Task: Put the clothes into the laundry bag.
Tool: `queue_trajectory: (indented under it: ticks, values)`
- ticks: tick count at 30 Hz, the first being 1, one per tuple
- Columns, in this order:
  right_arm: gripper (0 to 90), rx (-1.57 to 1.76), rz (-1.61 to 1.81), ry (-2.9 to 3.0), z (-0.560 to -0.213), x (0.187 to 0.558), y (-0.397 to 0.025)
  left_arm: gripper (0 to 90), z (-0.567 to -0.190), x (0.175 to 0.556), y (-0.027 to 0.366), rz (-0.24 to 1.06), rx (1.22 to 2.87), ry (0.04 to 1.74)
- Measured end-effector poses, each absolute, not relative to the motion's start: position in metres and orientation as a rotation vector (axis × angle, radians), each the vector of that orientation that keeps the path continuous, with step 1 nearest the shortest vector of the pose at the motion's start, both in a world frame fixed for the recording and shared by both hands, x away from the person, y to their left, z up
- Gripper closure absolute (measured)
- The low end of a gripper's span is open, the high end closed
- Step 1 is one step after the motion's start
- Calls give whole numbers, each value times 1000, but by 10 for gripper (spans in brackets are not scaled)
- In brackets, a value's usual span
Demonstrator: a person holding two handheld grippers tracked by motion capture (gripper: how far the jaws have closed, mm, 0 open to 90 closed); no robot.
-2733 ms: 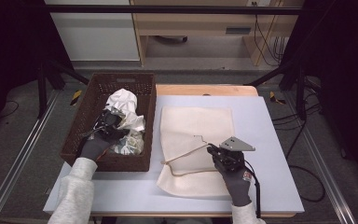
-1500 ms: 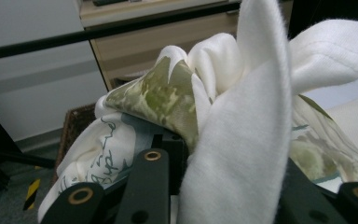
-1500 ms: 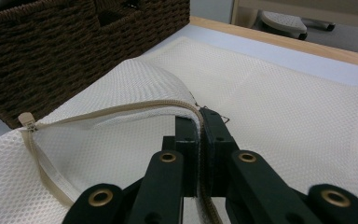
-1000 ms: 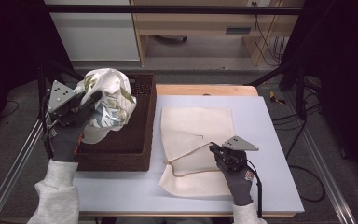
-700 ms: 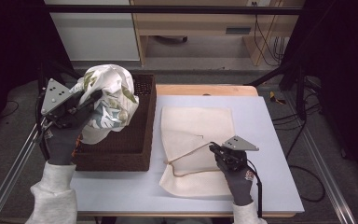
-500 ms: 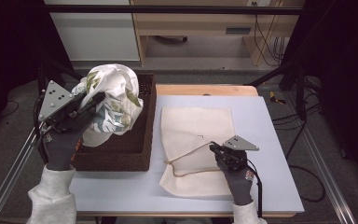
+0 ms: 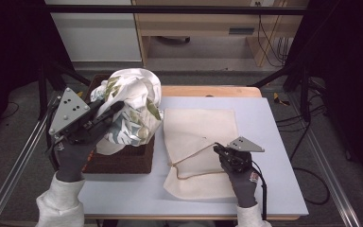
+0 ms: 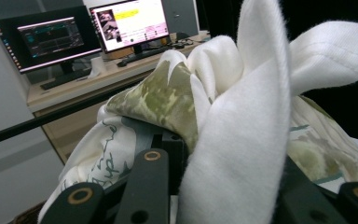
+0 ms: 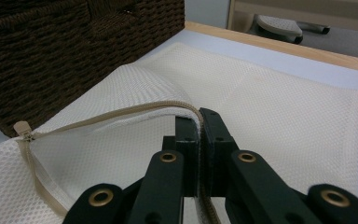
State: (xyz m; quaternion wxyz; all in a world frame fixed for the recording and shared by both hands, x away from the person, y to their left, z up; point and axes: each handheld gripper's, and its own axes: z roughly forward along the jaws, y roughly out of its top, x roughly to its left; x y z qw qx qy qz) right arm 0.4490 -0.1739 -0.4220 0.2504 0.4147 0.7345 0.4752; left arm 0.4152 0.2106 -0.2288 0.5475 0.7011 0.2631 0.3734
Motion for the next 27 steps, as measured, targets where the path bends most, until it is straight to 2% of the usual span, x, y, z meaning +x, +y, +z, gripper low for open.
queue_trajectory:
  ticks: [13,27]
  values:
    - [868,1144,1293,1984,-422,451,-177,730,-229,393,160,759,1684,460]
    - [868,1163,1298,1967,-424,459,-179,730,-269,364,126,609,1756,346]
